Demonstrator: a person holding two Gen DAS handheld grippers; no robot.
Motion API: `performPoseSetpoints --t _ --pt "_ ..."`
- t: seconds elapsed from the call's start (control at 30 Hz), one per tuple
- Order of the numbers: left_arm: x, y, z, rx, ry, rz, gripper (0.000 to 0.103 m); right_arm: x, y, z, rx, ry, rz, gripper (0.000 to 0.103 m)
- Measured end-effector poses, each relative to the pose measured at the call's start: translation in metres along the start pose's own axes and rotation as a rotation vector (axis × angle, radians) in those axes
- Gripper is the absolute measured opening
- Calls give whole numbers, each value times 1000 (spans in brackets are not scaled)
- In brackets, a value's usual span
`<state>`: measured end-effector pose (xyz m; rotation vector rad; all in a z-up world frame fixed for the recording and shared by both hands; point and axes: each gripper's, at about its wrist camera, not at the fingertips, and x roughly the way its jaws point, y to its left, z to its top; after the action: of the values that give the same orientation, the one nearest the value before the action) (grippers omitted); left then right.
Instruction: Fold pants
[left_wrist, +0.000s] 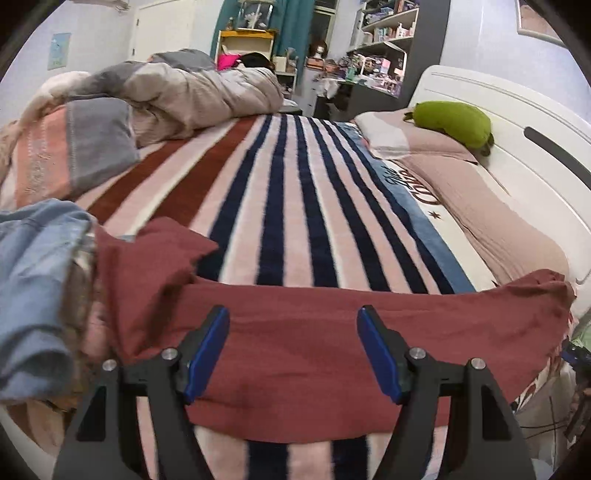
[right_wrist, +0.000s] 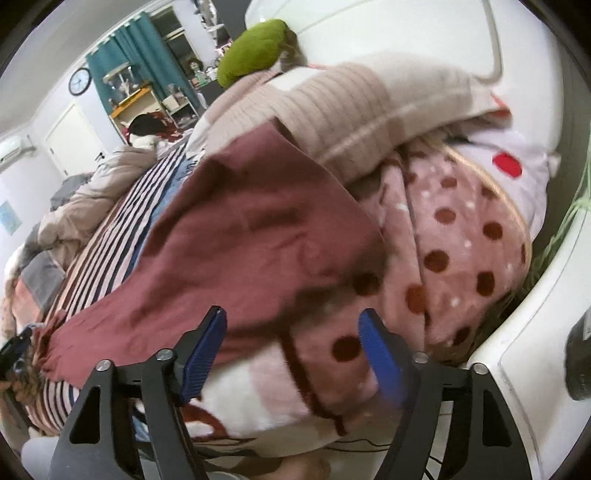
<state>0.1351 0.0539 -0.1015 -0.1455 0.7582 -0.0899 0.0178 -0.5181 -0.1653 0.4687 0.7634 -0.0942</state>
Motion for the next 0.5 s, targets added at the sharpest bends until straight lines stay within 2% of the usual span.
performPoseSetpoints --t 0.17,0.3,0.4,0.43,0.5 --pt "6 -6 0 -15 8 -5 68 19 -13 4 44 -37 138 74" --pt "10 -7 0 -16 11 7 68 34 -14 15 58 -78 164 74" --pt "15 -7 1 -25 14 6 68 42 -15 22 68 -113 145 74" --pt "16 -7 1 -27 15 4 68 43 -14 24 69 -136 129 70" --pt "19 -8 1 -29 14 1 68 41 -13 25 70 -182 100 45"
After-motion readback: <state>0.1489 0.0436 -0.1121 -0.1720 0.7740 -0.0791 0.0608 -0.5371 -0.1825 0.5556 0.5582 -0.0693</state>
